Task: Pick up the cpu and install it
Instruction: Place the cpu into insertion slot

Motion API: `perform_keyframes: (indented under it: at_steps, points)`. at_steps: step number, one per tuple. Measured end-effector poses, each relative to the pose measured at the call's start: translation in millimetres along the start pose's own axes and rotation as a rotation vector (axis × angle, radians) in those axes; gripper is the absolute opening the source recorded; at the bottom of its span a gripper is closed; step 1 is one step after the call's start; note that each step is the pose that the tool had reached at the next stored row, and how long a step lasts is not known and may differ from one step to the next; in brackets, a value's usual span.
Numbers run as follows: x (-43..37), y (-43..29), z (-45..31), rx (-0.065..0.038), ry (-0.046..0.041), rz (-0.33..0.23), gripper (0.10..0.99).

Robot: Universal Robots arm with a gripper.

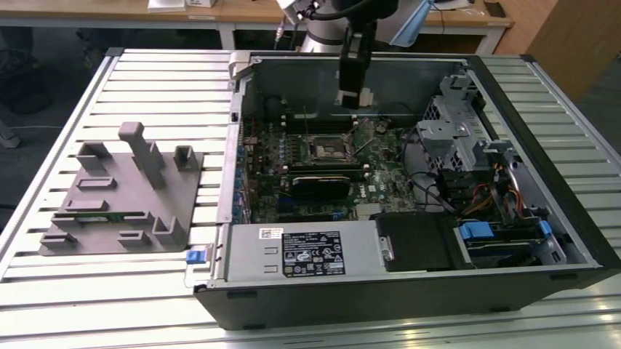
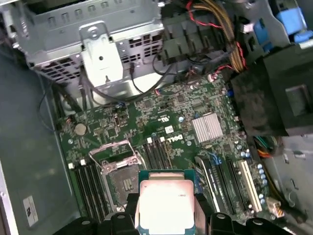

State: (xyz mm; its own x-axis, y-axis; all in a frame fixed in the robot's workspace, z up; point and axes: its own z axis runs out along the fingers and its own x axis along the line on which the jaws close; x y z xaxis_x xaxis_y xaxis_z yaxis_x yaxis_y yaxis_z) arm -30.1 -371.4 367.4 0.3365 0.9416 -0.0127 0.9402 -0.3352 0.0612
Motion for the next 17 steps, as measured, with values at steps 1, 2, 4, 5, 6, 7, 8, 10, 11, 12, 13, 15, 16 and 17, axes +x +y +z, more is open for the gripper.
perform_keyframes:
  at_steps: [1, 2, 4, 5, 6, 7, 8, 10, 11, 12, 13, 15, 16, 17]
  points:
    - [0.0, 0.0, 0.2, 0.0, -0.0011, 0.018, 0.533]
    - [0.0, 0.0, 0.5, 0.0, -0.0022, 0.036, 0.533]
    - [0.0, -0.1, 1.0, 0.001, -0.0045, 0.072, 0.533]
    - [0.0, -0.1, 1.2, 0.001, -0.0055, 0.09, 0.533]
    - [0.0, -0.1, 1.5, 0.001, -0.0066, 0.108, 0.533]
    - [0.0, -0.1, 1.8, 0.002, -0.0078, 0.127, 0.533]
    - [0.1, -0.1, 2.0, 0.002, -0.0087, 0.144, 0.533]
    - [0.1, -0.1, 2.5, 0.002, -0.0112, 0.181, 0.533]
    - [0.1, -0.2, 2.8, 0.003, -0.0122, 0.199, 0.533]
    - [0.1, -0.2, 2.9, 0.003, -0.0132, 0.213, 0.533]
    - [0.1, -0.1, 2.8, 0.003, -0.0134, 0.217, 0.533]
    - [0.2, 0.1, 2.9, 0.003, -0.0136, 0.22, 0.533]
    - [0.3, 0.3, 3.1, 0.004, -0.0138, 0.22, 0.533]
    - [0.3, 0.4, 3.1, 0.005, -0.0137, 0.214, 0.533]
